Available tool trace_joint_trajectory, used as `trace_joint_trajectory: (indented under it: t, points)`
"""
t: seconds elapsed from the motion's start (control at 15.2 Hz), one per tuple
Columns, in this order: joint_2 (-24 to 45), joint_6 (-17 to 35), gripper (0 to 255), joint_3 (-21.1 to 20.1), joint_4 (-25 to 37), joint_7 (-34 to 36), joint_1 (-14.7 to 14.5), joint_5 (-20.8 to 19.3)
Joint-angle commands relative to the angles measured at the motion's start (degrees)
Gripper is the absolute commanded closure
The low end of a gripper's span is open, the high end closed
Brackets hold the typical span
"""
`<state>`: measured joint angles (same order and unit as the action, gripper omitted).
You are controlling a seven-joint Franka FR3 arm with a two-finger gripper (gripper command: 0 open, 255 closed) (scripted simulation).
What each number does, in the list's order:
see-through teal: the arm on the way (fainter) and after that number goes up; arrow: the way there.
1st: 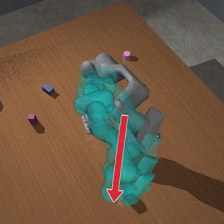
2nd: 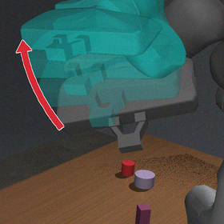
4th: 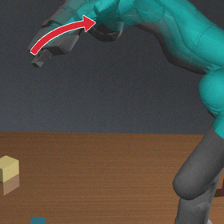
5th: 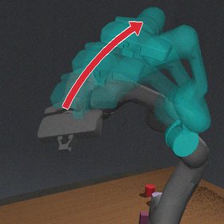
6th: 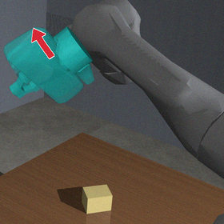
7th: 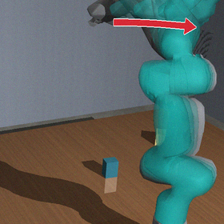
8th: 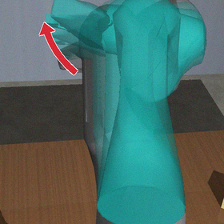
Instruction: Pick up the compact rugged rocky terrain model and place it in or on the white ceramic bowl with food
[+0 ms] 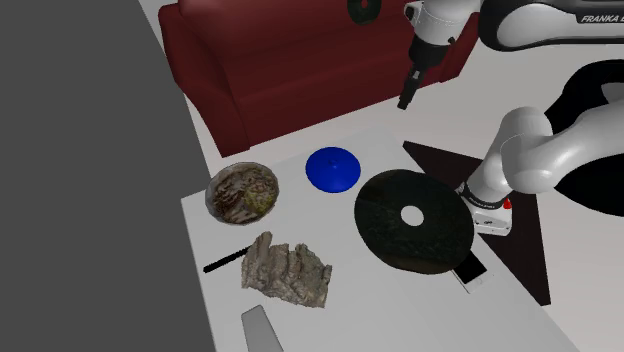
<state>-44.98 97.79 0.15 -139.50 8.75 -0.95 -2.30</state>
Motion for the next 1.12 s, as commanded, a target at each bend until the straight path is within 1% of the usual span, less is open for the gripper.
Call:
trace_joint_trajectory:
  t: [0.0, 0.26, 0.53, 0.79, 1.06]
  points:
    - [0.0, 0.0, 0, 0.0, 0.0, 0.0, 0.0, 0.0]
    - [-0.2, 2.1, 0, -5.8, -1.9, 9.2, -1.0, 4.1]
    - [1.4, 4.7, 0, -11.8, -2.3, 18.5, -1.8, 8.0]
    - [4.9, 7.8, 0, -17.9, -1.1, 27.7, -2.1, 11.3]
    - [9.9, 11.2, 0, -24.1, 1.7, 37.0, -1.6, 13.3]
